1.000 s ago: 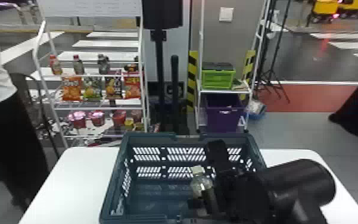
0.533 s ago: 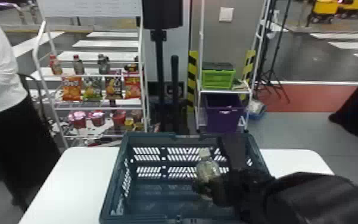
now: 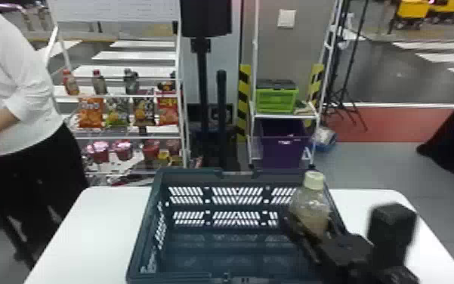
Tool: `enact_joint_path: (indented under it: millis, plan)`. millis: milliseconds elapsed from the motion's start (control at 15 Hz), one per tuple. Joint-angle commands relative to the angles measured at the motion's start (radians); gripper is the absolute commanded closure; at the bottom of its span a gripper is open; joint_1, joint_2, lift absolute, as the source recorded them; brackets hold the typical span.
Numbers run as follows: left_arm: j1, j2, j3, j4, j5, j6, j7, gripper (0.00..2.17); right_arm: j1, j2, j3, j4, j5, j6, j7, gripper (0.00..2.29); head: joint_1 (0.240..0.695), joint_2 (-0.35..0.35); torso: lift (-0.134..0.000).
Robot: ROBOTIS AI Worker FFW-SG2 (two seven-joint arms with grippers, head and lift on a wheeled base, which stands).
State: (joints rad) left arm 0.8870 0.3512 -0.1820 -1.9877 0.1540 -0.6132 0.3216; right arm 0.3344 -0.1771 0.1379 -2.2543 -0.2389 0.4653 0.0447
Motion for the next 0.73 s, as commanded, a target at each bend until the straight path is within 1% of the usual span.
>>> enact_joint_path:
  millis: [0,200,333,400,667]
  plan:
    - [-0.007,0.000,-0.004,0.001,-0.001,0.011,-0.001,0.16,0.175,-0.001,-0.057,0.002,-0.026,-0.300,0.009,1.78,0.499,0.000,0.000]
    - [-0.008,0.000,-0.010,-0.002,-0.001,0.014,-0.001,0.16,0.318,0.002,-0.075,0.027,-0.023,-0.518,0.017,1.79,0.499,0.000,0.000]
    - [-0.008,0.000,-0.011,0.001,-0.001,0.014,0.001,0.16,0.400,0.022,-0.077,0.079,-0.016,-0.708,0.017,1.80,0.499,0.000,0.000]
    - [-0.010,0.000,-0.011,0.001,-0.001,0.014,0.001,0.16,0.433,0.031,-0.077,0.108,-0.010,-0.779,0.017,1.80,0.499,0.000,0.000]
    - [-0.010,0.002,-0.011,-0.005,-0.001,0.020,-0.001,0.16,0.500,0.031,-0.093,0.177,-0.008,-0.852,0.017,1.80,0.499,0.000,0.000]
